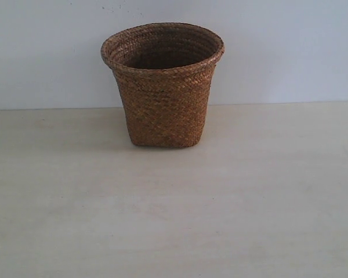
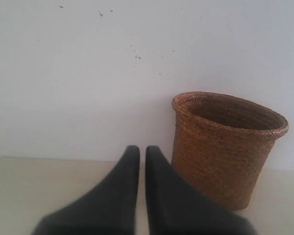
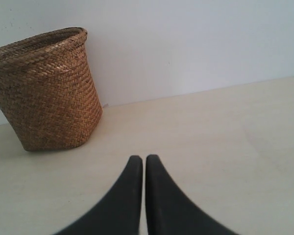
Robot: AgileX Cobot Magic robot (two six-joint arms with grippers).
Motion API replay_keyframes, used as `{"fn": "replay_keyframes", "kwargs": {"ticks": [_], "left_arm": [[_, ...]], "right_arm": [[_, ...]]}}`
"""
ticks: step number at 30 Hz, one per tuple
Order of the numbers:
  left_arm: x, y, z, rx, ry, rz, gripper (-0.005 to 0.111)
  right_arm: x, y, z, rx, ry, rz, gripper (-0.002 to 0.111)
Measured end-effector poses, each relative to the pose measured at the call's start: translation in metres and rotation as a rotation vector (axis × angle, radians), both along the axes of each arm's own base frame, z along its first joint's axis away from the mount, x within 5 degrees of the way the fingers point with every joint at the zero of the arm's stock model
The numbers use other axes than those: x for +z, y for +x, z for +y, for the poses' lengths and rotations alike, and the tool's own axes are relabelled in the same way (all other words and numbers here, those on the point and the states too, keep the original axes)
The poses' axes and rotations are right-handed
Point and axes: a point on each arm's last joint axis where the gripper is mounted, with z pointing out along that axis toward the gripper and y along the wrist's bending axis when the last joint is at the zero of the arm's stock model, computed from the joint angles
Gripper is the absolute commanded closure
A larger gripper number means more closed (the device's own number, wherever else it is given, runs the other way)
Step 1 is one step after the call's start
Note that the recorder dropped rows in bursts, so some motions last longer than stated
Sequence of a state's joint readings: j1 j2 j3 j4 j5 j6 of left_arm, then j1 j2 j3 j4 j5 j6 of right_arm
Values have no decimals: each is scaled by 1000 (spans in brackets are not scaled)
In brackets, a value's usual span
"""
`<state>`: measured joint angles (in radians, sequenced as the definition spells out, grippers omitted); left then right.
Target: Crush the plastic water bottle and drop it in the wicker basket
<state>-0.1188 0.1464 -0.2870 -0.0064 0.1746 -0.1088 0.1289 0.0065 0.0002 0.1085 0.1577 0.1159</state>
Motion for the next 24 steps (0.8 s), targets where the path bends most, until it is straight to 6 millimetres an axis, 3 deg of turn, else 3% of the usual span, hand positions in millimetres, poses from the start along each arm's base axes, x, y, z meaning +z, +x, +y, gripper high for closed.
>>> {"fn": "replay_keyframes", "kwargs": {"ticks": [8, 19, 24], "left_arm": [[-32, -10, 1, 5, 28, -19, 103], [-80, -1, 3, 52, 81, 107, 103], [-84, 0, 4, 64, 111, 106, 103]], "right_arm": [[0, 0, 0, 0, 0, 0, 108], [0, 0, 0, 0, 0, 0, 108], [0, 0, 0, 0, 0, 0, 108]]}}
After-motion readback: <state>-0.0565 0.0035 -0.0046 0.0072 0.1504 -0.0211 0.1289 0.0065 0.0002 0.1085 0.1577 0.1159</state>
